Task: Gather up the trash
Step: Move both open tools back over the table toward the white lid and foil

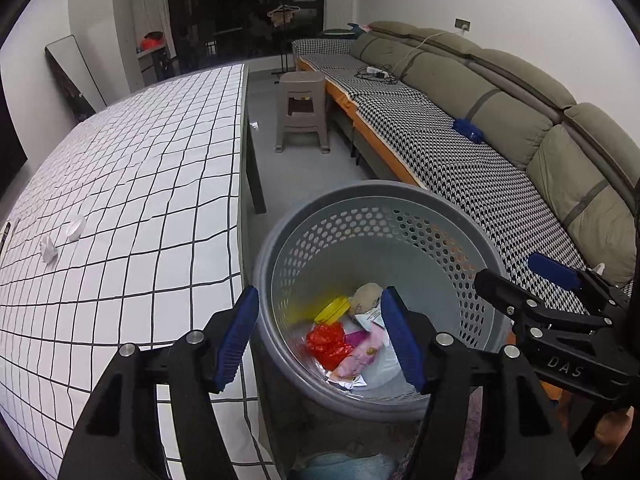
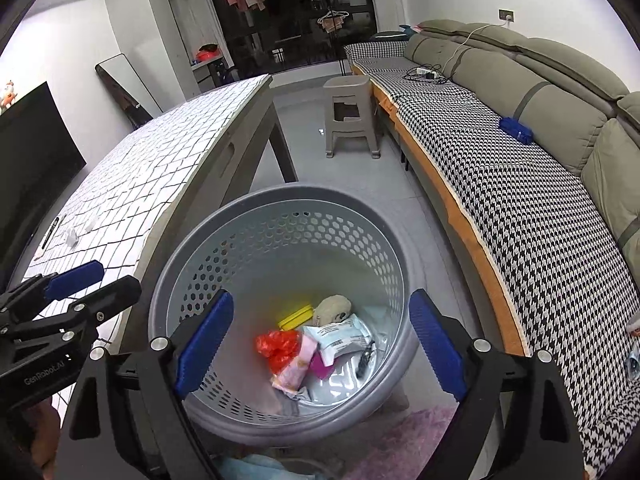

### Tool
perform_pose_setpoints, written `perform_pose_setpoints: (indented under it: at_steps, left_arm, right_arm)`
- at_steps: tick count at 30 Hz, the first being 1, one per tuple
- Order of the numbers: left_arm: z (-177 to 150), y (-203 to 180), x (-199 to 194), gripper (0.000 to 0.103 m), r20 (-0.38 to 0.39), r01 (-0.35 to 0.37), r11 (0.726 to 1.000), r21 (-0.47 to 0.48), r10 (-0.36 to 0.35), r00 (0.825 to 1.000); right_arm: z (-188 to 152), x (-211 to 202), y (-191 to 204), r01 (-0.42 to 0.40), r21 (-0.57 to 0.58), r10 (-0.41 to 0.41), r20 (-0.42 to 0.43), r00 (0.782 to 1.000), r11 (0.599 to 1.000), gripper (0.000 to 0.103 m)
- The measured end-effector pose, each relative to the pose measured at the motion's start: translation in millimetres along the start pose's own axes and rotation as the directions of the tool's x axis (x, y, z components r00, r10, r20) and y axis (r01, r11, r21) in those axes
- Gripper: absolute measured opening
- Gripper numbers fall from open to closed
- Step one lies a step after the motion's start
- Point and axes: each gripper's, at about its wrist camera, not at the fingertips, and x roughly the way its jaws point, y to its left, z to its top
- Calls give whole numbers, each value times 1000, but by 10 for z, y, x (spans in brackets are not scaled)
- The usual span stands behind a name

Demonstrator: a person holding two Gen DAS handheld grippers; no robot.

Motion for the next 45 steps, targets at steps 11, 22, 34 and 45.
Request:
perform_pose_setpoints:
  at_steps: [11, 22, 34, 45]
  left_arm:
    - [-20, 33, -91, 70, 21, -16, 1000, -15, 17, 1000]
    - [-76, 145, -272, 72, 56, -24, 999, -37, 26, 998]
    - [-183, 409, -462, 74, 90, -41, 996, -79, 48, 995]
    - [-274, 750, -624, 75, 118, -68, 988, -137, 84, 989]
  right_arm:
    - [-15, -90, 8, -5, 3, 5, 18, 1000, 1000, 85]
    - [-51, -268, 114, -4, -9, 4, 51, 999, 1000, 85]
    - [-74, -419, 385, -12, -50, 16, 77, 997, 999, 85]
    - [-27, -474, 720, -36, -106, 46, 88, 995, 994, 85]
